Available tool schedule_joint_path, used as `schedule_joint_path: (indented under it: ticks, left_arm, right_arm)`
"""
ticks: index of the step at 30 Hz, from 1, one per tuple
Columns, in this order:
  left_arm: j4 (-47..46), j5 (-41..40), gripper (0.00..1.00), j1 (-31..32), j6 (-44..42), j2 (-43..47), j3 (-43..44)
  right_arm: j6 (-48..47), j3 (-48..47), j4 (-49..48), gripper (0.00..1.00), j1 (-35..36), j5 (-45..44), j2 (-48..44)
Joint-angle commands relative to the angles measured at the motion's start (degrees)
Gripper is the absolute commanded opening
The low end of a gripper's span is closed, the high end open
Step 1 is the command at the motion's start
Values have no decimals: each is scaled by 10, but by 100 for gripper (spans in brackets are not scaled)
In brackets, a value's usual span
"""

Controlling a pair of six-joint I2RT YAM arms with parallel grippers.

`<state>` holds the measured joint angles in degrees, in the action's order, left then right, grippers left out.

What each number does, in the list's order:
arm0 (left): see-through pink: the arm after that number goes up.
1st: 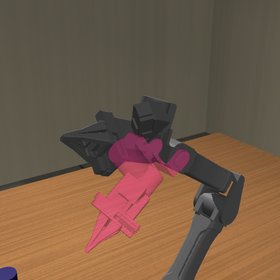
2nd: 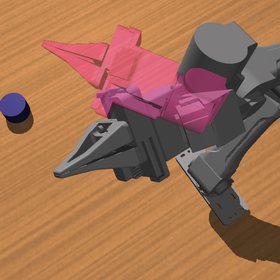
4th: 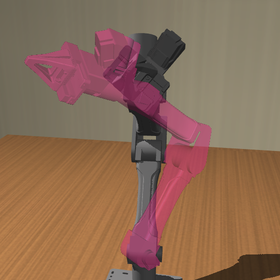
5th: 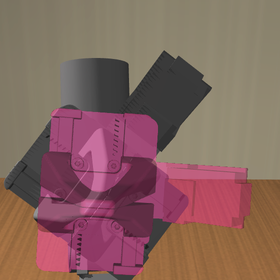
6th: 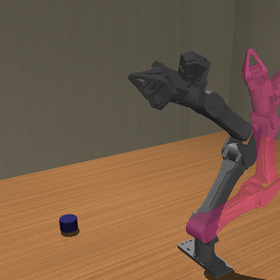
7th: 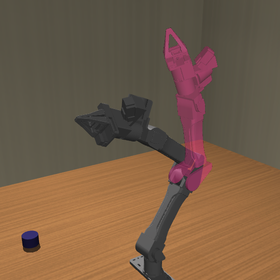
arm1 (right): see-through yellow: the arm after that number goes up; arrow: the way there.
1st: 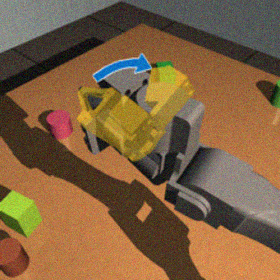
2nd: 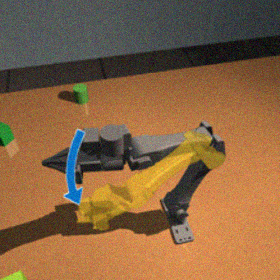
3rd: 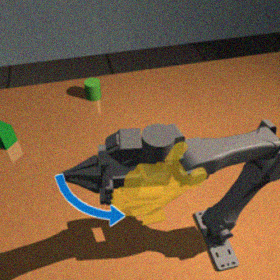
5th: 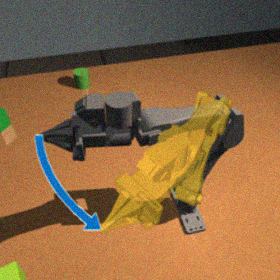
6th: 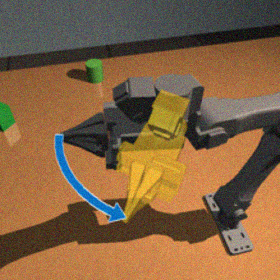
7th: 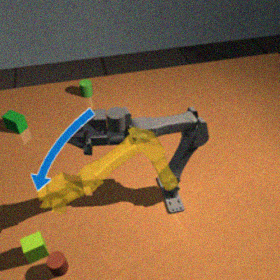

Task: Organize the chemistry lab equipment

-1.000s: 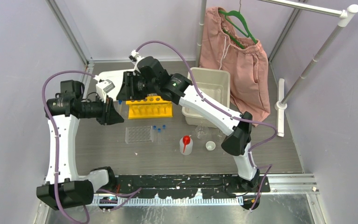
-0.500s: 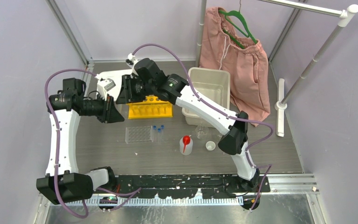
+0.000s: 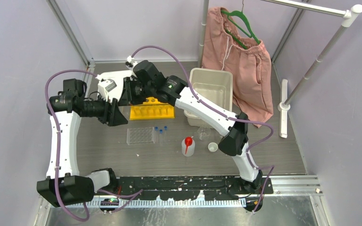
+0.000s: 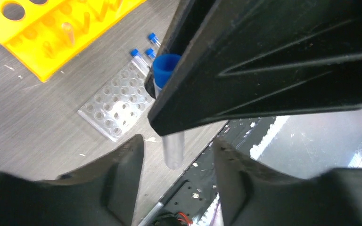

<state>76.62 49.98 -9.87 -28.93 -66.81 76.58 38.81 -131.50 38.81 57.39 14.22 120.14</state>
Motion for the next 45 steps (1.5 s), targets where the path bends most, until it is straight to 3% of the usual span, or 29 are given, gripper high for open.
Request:
schedule_joint_path:
  ticks: [1, 3, 5, 9, 16, 22, 34, 45]
  left_arm:
    - [-23, -14, 76, 0, 35, 13, -3]
    - [-33, -36, 91, 0, 55, 10, -9]
    - [-47, -66, 95, 0, 75, 4, -14]
    - [-62, -109, 95, -14, 106, -27, -13]
    - [-80, -105, 95, -124, 144, -99, 11]
    - [-81, -125, 95, -142, 147, -120, 14]
    - [-84, -114, 93, -142, 139, -122, 4]
    - [-82, -111, 93, -142, 127, -126, 4]
  right_arm:
    - [-33, -2, -25, 2, 0, -51, -40]
    - [-49, 22, -31, 1, 0, -82, -56]
    - [-65, 60, -49, 1, 0, -118, -78]
    - [-88, 144, -93, 1, 2, -199, -119]
    - [-150, 283, -230, 1, 36, -270, -140]
    - [-229, 379, -395, 1, 80, -302, -117]
    - [-316, 385, -511, 1, 120, -353, 1]
    - [-326, 406, -541, 1, 120, -365, 30]
